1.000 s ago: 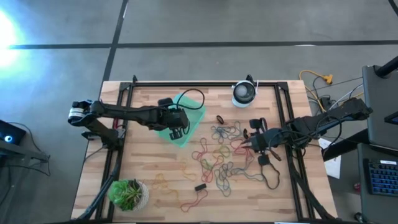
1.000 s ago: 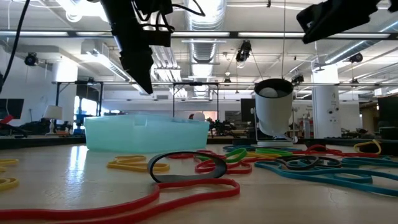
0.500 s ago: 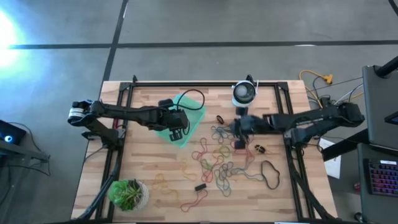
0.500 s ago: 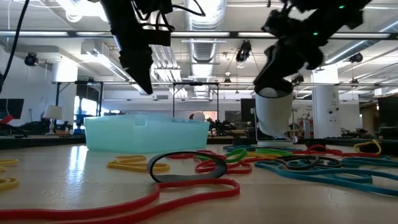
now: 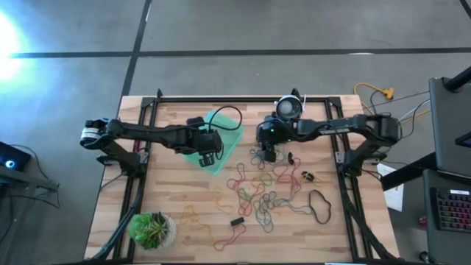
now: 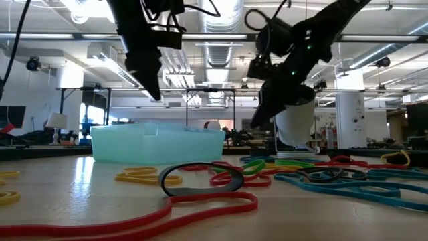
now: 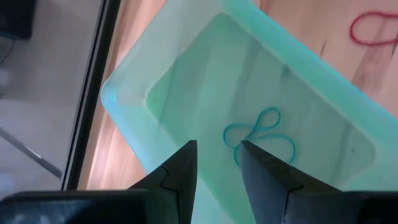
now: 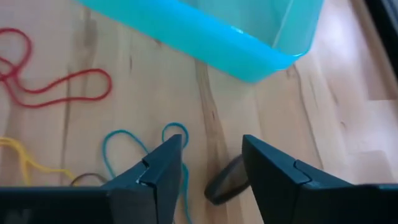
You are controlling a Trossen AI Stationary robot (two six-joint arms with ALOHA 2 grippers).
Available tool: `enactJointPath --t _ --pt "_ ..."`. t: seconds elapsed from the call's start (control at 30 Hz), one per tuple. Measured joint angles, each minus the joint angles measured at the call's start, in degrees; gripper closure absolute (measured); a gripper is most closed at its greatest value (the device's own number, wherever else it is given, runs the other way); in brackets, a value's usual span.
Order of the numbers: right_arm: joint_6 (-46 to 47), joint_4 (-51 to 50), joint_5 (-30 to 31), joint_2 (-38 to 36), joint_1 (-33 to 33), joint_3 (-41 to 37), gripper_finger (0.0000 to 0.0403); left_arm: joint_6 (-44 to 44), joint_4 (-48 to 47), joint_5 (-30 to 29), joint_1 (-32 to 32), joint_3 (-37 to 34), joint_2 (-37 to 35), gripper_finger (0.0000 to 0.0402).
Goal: Pick and place rubber bands into bin
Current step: Put the black rubber band into the green bin
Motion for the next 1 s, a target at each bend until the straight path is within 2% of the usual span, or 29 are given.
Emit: enactJointPath --t 0.2,0.37,1.0 --pt "-0.19 -3.18 0.28 6.11 -1.11 4.53 0.0236 -0.33 -1.74 0.00 -0.83 0.00 -0.61 0.0296" --pt "3.56 -8.25 1.13 8.97 -2.38 7.05 0.0240 -0.43 -1.60 0.00 -1.56 0.00 -1.51 0.0296" --pt "6.15 -9.53 1.95 10.33 -3.59 5.88 0.0276 -1.88 -1.39 -0.09 -2.16 0.69 -4.63 0.0296"
